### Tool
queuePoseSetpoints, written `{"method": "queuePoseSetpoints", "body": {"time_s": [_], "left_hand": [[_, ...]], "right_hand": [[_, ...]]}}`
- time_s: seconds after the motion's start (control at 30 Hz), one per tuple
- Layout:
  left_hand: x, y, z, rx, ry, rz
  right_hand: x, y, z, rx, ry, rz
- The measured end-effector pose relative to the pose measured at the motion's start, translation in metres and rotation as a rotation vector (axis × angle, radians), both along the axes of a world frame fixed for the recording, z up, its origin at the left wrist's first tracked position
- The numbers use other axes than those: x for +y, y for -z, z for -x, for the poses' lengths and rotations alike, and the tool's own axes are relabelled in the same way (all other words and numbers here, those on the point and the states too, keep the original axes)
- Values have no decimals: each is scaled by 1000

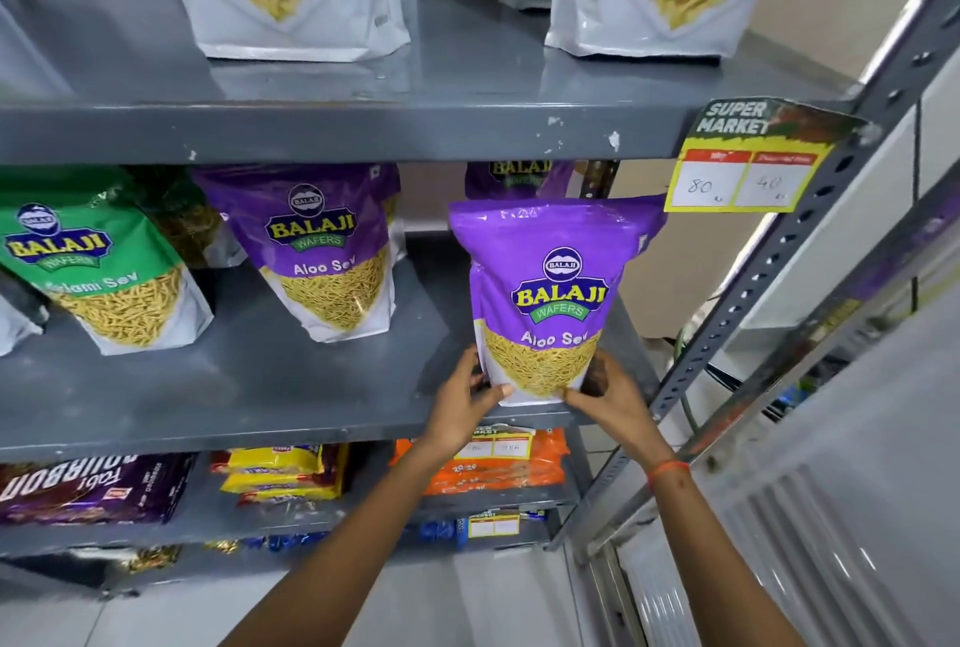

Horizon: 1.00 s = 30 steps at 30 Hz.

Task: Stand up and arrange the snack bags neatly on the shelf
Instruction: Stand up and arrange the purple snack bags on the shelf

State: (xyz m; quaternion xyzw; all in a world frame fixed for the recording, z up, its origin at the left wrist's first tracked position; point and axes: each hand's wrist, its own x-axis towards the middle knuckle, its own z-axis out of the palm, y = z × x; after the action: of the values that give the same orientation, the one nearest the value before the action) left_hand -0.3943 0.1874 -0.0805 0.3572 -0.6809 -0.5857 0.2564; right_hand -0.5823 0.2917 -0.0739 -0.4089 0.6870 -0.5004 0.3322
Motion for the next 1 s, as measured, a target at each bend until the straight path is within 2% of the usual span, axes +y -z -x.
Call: {"method": "queuePoseSetpoints", "body": {"time_s": [0.23,0.3,0.37,0.43,0.53,0.63,0.7,0.8,0.9,1.0], "left_hand": [[9,-5,-3,-16,37,-9],[15,-11,-5,-23,17,42],[21,-20,-12,-41,-41,168],[23,-32,-23,-24,-104,357],[13,-52,-43,35,-201,576],[-18,-58,-72,41,-373,646],[-46,-55,-98,30,-500,591],[-96,-41,-132,-39,-595,347],[-141,-30,-154,-118,-484,99],[-169,-23,-162,-92,-317,48]], "right_hand": [[10,-11,-13,-22,43,-21],[12,-17,-32,6,176,28],[10,-28,-60,168,448,141],[1,-40,-90,404,596,317],[-28,-58,-132,631,522,513],[-65,-65,-173,664,369,638],[-96,-63,-196,595,249,609],[-145,-49,-208,430,130,355],[-185,-35,-197,190,38,60],[-207,-34,-187,-100,-26,-15]]}}
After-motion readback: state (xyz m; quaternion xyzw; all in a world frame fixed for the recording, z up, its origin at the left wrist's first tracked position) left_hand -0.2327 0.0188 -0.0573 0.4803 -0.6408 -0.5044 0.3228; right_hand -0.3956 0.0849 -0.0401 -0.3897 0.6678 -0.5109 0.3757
